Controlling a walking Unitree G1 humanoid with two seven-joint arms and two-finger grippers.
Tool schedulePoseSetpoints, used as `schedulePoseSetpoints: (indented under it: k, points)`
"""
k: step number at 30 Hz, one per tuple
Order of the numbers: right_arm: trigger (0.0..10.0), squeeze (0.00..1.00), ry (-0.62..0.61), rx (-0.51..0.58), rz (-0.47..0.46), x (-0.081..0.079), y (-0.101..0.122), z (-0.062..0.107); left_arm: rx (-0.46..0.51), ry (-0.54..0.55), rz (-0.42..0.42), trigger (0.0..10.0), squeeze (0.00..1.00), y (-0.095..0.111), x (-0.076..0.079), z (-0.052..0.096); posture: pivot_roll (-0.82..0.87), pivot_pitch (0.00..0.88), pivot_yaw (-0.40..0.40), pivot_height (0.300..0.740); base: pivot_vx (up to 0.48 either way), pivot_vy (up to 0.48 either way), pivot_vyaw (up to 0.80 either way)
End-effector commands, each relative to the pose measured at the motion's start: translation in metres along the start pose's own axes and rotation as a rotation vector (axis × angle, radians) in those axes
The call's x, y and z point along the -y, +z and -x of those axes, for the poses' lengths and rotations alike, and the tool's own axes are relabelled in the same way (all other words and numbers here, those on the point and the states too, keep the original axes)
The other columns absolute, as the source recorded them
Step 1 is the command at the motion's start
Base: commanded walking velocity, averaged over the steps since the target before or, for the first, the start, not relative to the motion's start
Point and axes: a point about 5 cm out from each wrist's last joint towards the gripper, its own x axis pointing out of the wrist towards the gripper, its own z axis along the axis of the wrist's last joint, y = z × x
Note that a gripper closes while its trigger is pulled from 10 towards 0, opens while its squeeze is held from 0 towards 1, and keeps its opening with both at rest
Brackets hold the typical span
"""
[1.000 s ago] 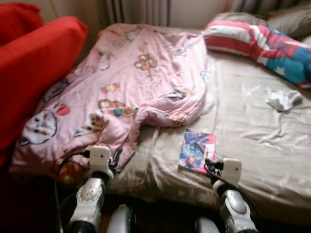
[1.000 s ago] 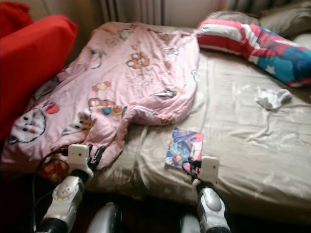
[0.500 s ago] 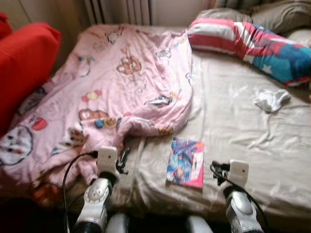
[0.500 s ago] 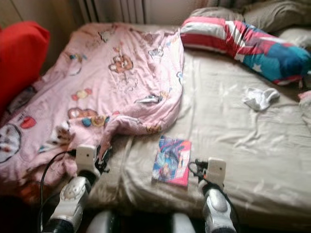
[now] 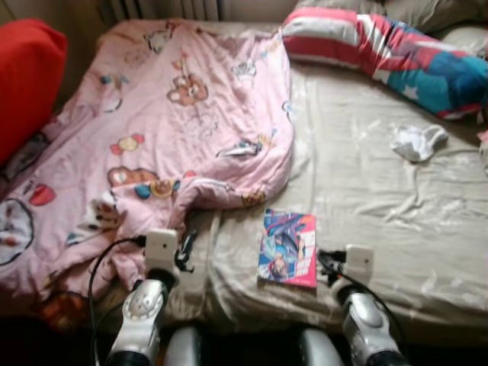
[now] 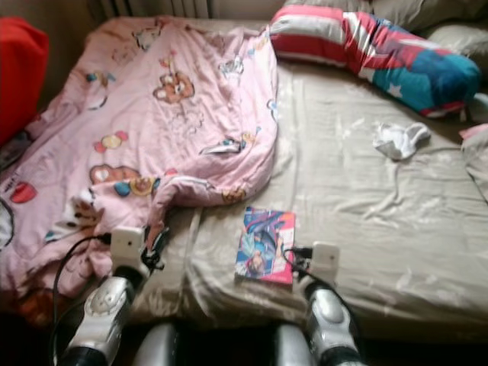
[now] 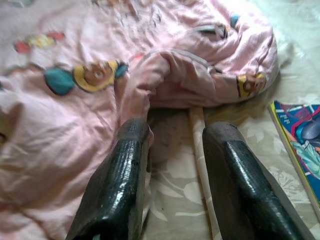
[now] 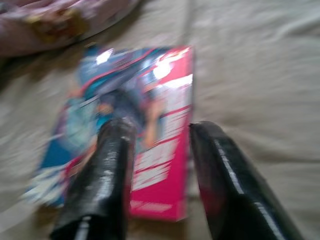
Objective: Clean up the room
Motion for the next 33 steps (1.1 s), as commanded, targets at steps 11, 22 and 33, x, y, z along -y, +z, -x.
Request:
schedulePoseSetpoints:
  k: [11,22,33]
  points:
    - [10.0,1.0,-0.078,-0.016,-0.052,0.005,-0.001,-0.001,0.003,0.006,-0.01,10.0,0.0,0.005,-0.008,0.02,0.02,0.278,0.049,0.634,0.0,0.0,0.0]
    - [10.0,0.0,-0.07,-0.077,-0.156,0.009,-0.015,0.005,-0.035,0.009,-0.038,10.0,0.0,0.008,-0.016,0.045,0.08,0.349,0.083,0.634,0.0,0.0,0.0]
    - [10.0,0.0,-0.116,-0.015,-0.285,0.021,-0.009,0.005,-0.061,0.009,-0.052,10.0,0.0,0.013,-0.019,0.058,0.1,0.391,0.103,0.634,0.0,0.0,0.0]
